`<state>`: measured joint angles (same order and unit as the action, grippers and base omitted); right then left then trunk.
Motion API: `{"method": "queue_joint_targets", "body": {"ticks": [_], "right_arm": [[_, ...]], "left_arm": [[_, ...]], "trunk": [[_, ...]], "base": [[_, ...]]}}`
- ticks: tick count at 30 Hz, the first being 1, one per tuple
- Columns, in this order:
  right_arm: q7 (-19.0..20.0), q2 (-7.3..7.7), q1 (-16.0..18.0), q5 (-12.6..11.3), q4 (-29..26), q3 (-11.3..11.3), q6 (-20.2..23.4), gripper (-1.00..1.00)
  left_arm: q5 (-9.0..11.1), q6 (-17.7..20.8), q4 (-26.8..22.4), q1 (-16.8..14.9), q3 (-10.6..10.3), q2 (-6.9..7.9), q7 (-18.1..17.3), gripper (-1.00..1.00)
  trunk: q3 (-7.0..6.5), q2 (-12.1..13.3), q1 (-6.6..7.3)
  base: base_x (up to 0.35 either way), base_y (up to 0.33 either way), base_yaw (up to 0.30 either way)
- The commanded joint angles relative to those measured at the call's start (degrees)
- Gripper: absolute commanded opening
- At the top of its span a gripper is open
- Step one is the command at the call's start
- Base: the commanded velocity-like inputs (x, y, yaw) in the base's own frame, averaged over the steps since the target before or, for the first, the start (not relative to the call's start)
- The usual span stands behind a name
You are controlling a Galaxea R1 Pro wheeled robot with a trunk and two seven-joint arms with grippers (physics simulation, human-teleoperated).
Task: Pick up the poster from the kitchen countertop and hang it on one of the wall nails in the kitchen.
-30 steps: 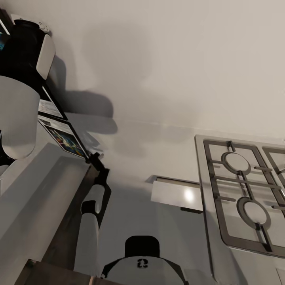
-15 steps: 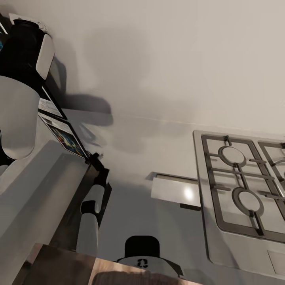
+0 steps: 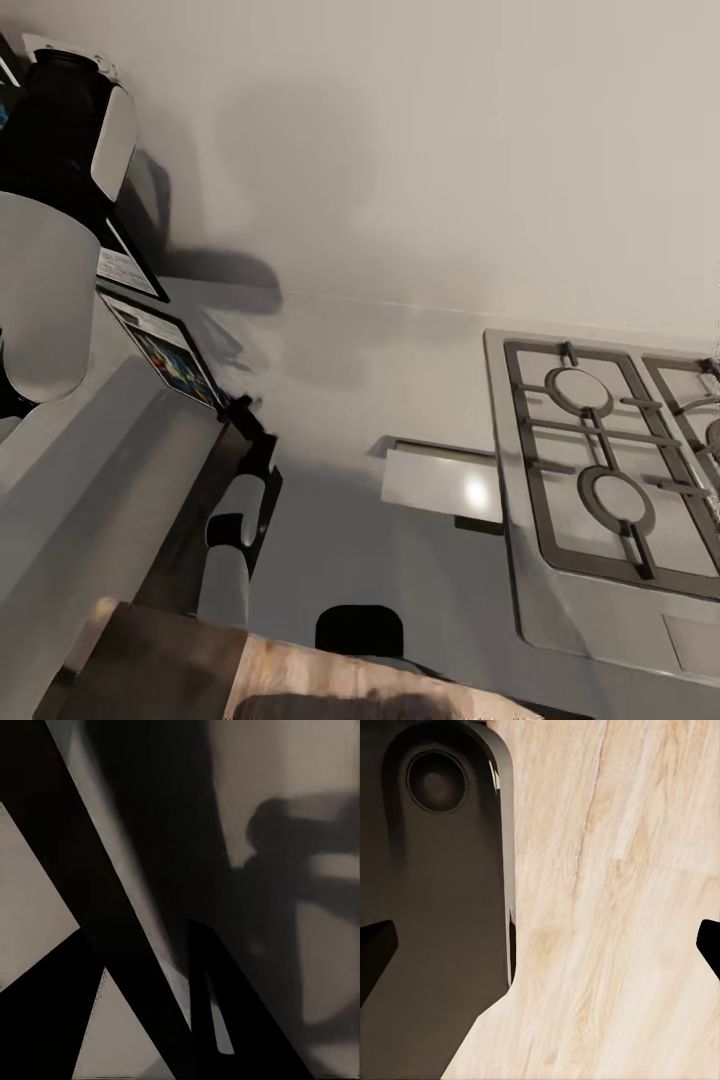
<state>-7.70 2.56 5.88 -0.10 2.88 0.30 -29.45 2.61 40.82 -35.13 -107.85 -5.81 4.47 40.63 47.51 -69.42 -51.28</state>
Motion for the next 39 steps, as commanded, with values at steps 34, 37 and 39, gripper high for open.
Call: {"method": "queue_joint_targets", "body": {"ticks": [34, 37, 39], "right_arm": [[-0.21, 0.43, 0.1, -0.43, 0.21, -0.05, -0.26, 1.0], [-0.21, 0.43, 0.1, -0.42, 0.2, -0.04, -0.26, 1.0], [-0.21, 0.43, 0.1, -0.41, 0.2, -0.04, -0.26, 1.0]], "left_arm": [[0.28, 0.47, -1.64, -0.06, -0.29, 0.1, 0.24, -1.0], [0.27, 0.49, -1.96, -0.04, -0.27, 0.1, 0.24, -1.0], [0.28, 0.49, -1.99, -0.06, -0.26, 0.1, 0.24, -1.0]], "trunk": [[-0.13, -0.03, 0.02], [-0.13, -0.03, 0.02], [-0.13, -0.03, 0.02]], "base": [[-0.109, 0.0, 0.0], [-0.17, 0.0, 0.0], [-0.075, 0.0, 0.0]]}}
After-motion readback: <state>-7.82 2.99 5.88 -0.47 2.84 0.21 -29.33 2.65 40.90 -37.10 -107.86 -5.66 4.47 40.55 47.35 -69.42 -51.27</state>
